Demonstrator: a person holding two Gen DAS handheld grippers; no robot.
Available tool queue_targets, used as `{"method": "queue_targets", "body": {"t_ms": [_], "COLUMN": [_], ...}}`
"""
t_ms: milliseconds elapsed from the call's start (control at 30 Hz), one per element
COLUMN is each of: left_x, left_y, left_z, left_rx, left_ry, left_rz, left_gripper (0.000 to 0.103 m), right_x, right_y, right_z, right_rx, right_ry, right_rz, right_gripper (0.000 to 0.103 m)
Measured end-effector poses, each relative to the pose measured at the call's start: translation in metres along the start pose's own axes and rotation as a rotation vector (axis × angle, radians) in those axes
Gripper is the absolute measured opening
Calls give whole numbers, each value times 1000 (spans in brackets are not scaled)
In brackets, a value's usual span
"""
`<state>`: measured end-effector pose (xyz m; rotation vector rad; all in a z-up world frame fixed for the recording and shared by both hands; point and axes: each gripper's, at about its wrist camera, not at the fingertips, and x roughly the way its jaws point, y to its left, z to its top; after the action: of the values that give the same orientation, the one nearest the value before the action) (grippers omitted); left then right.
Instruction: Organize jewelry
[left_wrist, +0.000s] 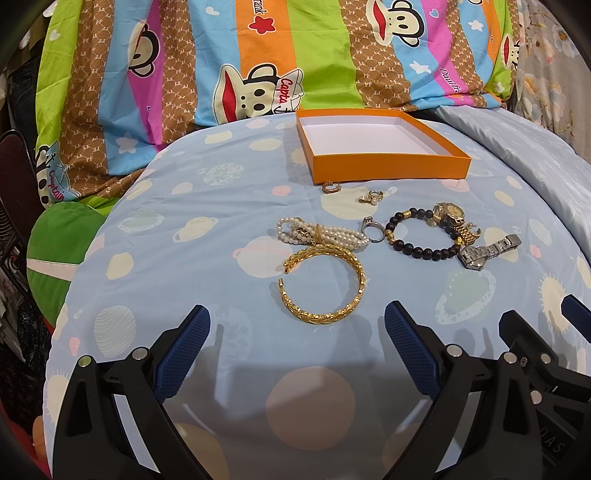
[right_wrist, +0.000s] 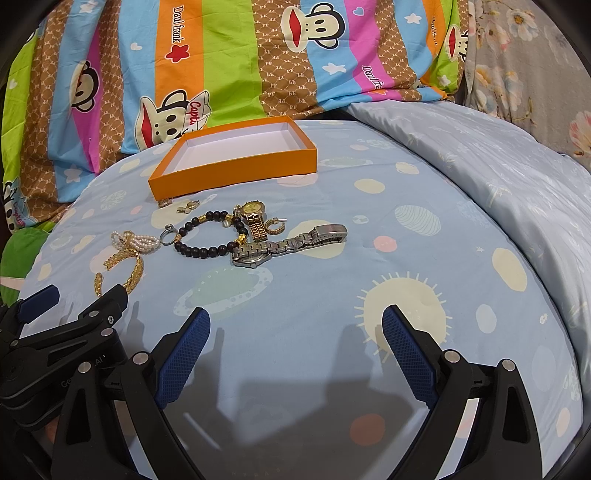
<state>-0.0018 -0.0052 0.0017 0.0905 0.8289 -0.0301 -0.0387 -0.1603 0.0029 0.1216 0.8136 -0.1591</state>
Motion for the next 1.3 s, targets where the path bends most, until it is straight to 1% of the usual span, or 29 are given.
{"method": "queue_targets", "body": {"t_ms": [367,433,500,600,667,767,833,900,967,1067,1133,1200,1300], "left_x": [1,-5,-4,-3,-3,-2,-2,0,0,2,8,15,24], "left_y": [1,4,14,31,43,63,72,73,69,54,39,30,18], "left_z": [0,-1,-3,-7,-8,-7,-4,0,5,13,18,22,25], "left_rx": [-3,-22,-48,-76,-92,-139,-174,-184,-165,-105,-53,-24,4], "left_ry": [0,-8,-8,17,22,27,29,31,31,26,42,58,67], "left_rz": [-2,-25,-59,-82,-69,-34,-30,-37,-56,-90,-112,-133,-142], "left_gripper": [93,93,94,94,94,94,94,94,94,94,95,95,95], "right_x": [1,1,2,3,6,11,15,19,24,32,36,37,35], "right_y": [0,1,-2,-7,-12,-22,-23,-20,-17,-12,-11,-14,-23], "right_z": [-1,-2,-3,-3,-1,7,13,18,23,28,31,32,36], "right_rx": [-2,-3,5,19,30,71,89,86,80,77,73,77,93], "right_ry": [2,6,10,21,33,59,69,74,84,97,102,98,81], "right_rz": [6,14,28,32,19,40,57,61,62,69,65,57,34], "right_gripper": [93,93,93,93,92,92,92,92,92,92,92,92,92]}}
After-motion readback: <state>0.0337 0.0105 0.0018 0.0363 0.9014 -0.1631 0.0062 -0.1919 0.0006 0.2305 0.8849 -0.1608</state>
